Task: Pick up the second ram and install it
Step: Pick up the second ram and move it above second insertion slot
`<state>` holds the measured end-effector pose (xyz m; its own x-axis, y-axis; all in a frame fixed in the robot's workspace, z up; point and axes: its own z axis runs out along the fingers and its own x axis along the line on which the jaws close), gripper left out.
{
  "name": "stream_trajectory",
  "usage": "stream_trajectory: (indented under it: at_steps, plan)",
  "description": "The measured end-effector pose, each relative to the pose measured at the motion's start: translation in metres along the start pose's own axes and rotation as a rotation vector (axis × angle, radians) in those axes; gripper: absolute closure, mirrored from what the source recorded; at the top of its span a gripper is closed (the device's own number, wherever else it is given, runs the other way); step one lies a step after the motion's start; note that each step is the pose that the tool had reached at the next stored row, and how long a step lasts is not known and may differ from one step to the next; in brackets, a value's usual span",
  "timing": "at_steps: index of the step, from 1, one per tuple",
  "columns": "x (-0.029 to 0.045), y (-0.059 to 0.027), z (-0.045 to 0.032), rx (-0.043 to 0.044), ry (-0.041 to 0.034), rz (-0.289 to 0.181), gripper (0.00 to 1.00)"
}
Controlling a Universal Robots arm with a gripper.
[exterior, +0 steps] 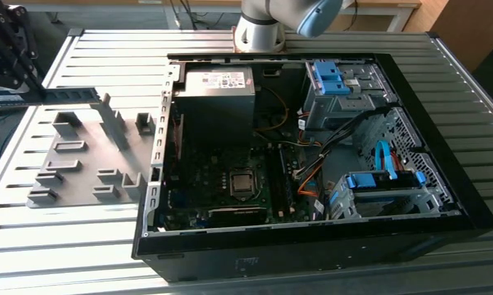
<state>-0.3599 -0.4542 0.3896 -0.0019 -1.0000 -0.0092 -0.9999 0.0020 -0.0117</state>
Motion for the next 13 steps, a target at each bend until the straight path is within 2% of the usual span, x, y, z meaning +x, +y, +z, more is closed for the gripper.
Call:
stream_trajectory:
  at_steps: [10,13]
  plan:
    - [-0.0009,-0.0244,0.0003,-0.0001,0.0000,0.000,0.86]
    - [-0.0010,-0.0346,0.0006,0.0000,0.0000,0.000,0.86]
